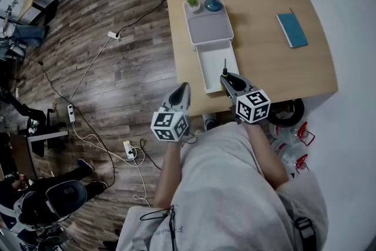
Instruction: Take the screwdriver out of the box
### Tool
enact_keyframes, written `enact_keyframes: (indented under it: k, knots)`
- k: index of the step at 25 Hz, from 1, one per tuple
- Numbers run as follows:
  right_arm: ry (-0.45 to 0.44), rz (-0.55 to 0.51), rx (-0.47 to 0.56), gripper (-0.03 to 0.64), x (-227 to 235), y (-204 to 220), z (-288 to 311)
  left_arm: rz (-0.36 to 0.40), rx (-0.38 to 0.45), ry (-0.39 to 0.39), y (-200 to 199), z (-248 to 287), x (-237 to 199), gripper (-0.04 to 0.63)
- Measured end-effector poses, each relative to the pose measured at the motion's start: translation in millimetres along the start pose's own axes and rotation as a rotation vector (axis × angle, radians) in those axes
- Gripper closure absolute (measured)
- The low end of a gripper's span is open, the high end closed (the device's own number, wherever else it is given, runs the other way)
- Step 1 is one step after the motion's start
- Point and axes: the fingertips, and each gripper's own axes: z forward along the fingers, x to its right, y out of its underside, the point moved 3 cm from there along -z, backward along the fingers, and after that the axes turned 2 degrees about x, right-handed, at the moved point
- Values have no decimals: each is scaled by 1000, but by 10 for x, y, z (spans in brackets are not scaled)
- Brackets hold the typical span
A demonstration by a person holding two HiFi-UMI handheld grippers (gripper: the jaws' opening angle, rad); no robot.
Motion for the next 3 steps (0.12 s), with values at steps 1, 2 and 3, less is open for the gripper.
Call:
enact_keyframes:
  k: [1,2,3]
  knots:
    - [0,2,0,541,5,7,-6,-2,-1,-2,8,0,2,591]
    - [1,5,0,541,9,14,-14,-3,-1,-3,15,-2,4,591]
    - [1,7,-1,541,13,21,-22,-5,-1,-5,20,-4,6,591]
